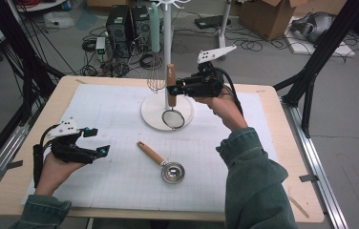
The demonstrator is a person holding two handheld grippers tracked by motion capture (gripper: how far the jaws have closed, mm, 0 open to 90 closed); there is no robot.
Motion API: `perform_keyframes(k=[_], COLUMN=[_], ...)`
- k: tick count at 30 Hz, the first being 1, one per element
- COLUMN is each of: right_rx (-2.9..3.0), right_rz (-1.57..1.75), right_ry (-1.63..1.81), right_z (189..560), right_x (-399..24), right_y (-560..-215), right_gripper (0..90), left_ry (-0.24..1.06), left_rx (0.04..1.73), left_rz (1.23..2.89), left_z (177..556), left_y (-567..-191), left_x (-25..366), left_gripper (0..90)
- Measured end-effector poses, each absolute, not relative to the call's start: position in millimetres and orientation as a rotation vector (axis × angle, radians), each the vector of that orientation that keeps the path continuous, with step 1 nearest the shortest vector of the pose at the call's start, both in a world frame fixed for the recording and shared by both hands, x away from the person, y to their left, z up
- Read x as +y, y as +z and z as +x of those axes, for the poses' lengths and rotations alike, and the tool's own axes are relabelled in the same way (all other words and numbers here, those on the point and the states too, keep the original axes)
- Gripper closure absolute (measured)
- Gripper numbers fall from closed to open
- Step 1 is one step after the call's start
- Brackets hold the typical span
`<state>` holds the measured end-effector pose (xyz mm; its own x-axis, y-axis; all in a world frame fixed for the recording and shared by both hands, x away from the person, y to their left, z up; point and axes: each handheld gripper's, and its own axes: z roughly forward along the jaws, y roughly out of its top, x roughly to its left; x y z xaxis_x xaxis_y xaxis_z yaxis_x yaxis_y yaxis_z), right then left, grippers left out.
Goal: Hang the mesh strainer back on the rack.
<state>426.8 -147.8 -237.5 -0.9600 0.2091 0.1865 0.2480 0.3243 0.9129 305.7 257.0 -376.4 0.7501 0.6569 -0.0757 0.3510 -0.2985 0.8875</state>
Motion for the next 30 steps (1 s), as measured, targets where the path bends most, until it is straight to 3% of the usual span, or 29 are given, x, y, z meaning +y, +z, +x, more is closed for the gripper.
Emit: perform_keyframes(k=[30], right_rx=[-2.569], right_rz=[-0.419], right_ry=[-1.795], right_z=[452], right_x=[-135], right_y=[-180], right_gripper=[72.8], left_ry=[0.377], left_rx=[0.779], left_rz=[1.902], left_z=[302], left_y=[-377], left_x=[263], left_gripper=[14.8])
